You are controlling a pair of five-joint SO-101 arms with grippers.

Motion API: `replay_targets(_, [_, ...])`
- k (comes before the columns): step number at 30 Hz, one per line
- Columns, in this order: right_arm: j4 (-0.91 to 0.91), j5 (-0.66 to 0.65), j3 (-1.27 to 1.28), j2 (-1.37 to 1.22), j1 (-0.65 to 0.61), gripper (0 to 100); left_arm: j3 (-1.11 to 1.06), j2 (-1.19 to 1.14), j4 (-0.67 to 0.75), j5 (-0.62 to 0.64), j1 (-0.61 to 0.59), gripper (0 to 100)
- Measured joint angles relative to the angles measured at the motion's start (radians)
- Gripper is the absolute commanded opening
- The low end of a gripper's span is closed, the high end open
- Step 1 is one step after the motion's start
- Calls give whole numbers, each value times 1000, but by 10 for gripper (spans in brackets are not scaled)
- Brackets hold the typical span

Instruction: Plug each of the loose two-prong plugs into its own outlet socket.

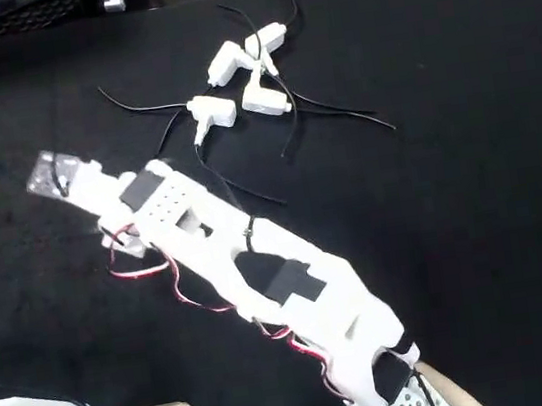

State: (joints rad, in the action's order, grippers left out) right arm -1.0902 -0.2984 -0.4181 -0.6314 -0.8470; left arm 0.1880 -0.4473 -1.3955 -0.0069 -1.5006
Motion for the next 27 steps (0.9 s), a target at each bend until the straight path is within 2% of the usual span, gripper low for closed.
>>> replay_targets(9, [-404, 14, -431, -2, -21, 12, 0, 0, 5, 0, 0, 28])
replay_targets(14, [-637, -9, -663, 0, 18, 12, 0, 0, 5, 0, 0, 28])
replay_targets(19, [-652, -38, -569, 25, 152, 12, 0, 0, 5, 0, 0, 28])
replay_targets(23, [-644, -149, -364, 80, 250, 12, 0, 0, 5, 0, 0, 28])
replay_targets(27, [-491, -226, -189, 115, 381, 12, 0, 0, 5, 0, 0, 28])
